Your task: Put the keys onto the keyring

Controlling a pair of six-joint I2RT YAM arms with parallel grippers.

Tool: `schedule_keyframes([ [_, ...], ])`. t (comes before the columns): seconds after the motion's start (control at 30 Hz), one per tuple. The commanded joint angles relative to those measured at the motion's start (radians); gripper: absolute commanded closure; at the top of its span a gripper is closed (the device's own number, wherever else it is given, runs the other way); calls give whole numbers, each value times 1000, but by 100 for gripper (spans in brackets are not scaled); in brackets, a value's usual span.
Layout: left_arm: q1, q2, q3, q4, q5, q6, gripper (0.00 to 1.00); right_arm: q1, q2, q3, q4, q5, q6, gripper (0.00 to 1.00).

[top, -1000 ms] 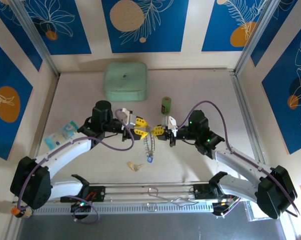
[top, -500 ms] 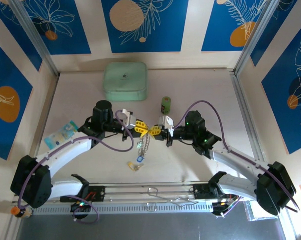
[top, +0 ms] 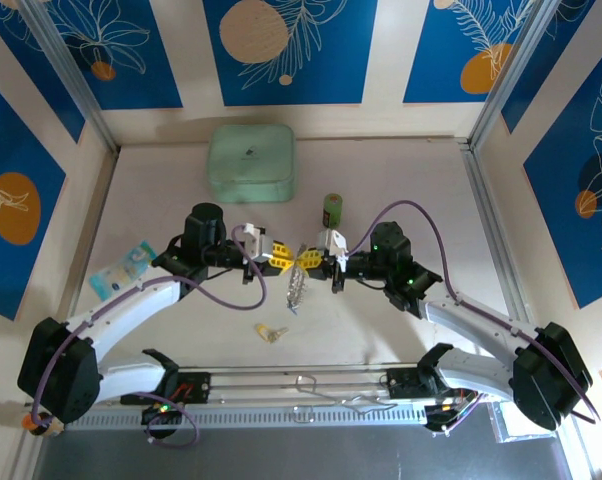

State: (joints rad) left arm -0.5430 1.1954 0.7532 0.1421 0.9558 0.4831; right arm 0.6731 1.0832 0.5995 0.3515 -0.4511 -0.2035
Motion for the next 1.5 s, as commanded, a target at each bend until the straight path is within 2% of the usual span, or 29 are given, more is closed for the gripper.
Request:
schedule_keyframes([
  [0.0, -9, -18, -19, 27, -12, 13, 92, 16, 9, 44, 53, -25, 13, 100],
  [0.07, -9, -23, -20, 50, -19, 5, 100, 20, 13, 50, 30, -15, -3, 100],
  [0.1, -9, -26, -21, 55, -24, 5, 100, 22, 10, 52, 14, -3, -11, 100],
  [0.13, -9, -30, -22, 57, -31, 6, 100, 22, 6, 52, -7, 17, -21, 95],
  [0.2, -9, -40, -22, 51, -46, 19, 100, 21, -9, 57, -69, 64, -62, 75],
  [0.23, -9, -44, -20, 40, -58, 33, 100, 22, -21, 65, -125, 92, -94, 71],
  [0.3, -11, -53, -7, -8, -93, 68, 100, 22, -36, 87, -239, 147, -162, 70],
  [0.43, -33, -47, 69, -220, -169, 203, 100, 22, -46, 145, -408, 209, -248, 72],
  [0.57, -72, -19, 137, -369, -250, 298, 100, 24, -36, 176, -446, 170, -261, 73],
  [0.8, -107, 0, 166, -387, -266, 312, 100, 31, 3, 210, -468, 146, -263, 74],
  [1.17, -122, 6, 182, -401, -256, 301, 100, 51, 44, 221, -454, 137, -261, 83],
  [1.3, -122, 3, 185, -409, -258, 296, 100, 51, 42, 221, -459, 145, -271, 100],
  [1.37, -122, 1, 188, -408, -260, 284, 100, 47, 34, 215, -450, 142, -268, 100],
  [1.4, -122, 2, 190, -409, -267, 274, 96, 42, 25, 207, -437, 131, -262, 100],
  [1.43, -122, 1, 190, -405, -279, 258, 81, 34, 15, 197, -419, 112, -248, 100],
  [1.47, -121, -2, 185, -393, -287, 237, 76, 23, 4, 184, -396, 87, -231, 100],
])
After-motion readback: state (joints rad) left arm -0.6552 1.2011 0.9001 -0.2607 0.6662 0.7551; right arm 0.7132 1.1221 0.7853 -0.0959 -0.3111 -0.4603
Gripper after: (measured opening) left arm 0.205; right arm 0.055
